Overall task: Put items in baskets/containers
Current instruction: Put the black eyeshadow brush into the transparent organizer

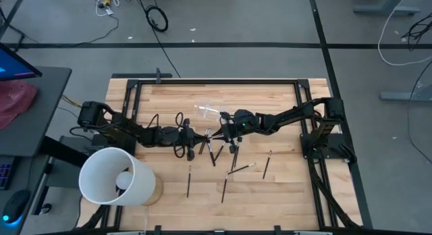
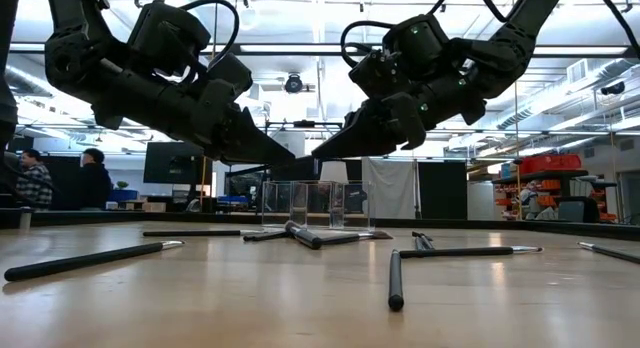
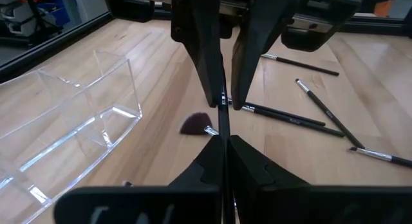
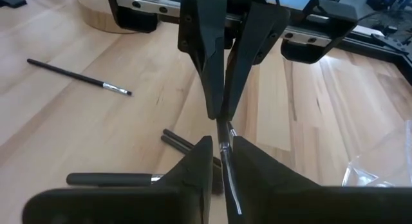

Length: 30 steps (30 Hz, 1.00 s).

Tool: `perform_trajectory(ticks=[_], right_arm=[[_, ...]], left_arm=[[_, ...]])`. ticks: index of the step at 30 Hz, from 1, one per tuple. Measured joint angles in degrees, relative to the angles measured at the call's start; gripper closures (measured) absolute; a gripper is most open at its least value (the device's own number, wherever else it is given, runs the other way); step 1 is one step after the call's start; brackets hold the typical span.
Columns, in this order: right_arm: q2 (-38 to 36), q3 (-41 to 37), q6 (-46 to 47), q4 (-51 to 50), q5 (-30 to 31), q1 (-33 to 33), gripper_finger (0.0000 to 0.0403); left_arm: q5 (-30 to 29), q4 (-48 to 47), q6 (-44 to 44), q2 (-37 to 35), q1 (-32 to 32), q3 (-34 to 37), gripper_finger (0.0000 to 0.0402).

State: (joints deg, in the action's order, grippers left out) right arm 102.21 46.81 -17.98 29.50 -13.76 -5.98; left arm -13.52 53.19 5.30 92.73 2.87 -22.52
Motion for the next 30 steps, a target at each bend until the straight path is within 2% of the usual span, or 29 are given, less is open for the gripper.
perform_trajectory(ticks=[7, 15, 20, 25, 30], right_arm=[[0.00, 0.00, -0.38, 0.26, 0.25, 0.00, 0.0345], [0.00, 0.00, -0.92, -0.61, 1.97, -0.07, 0.0391], [0.00, -0.01, -0.92, -0.70, 2.15, -0.07, 0.0387], [-0.07, -0.01, -0.35, -1.93, 2.44, 0.07, 0.0388], [-0.56, -0.11, 0.17, -7.84, 4.40, 0.13, 0.0389]], left_arm=[[-0.05, 0.15, -0.01, 0.00, 0.00, 0.00, 0.0386], [-0.16, 0.03, -0.03, 0.00, -0.02, 0.00, 0.0386], [-0.17, 0.04, 0.27, 0.00, -0.02, 0.00, 0.0381], [-0.24, -0.27, 0.48, 0.00, -0.02, 0.00, 0.0358], [-0.33, -2.00, 2.29, -0.02, -0.02, 0.00, 0.0323]])
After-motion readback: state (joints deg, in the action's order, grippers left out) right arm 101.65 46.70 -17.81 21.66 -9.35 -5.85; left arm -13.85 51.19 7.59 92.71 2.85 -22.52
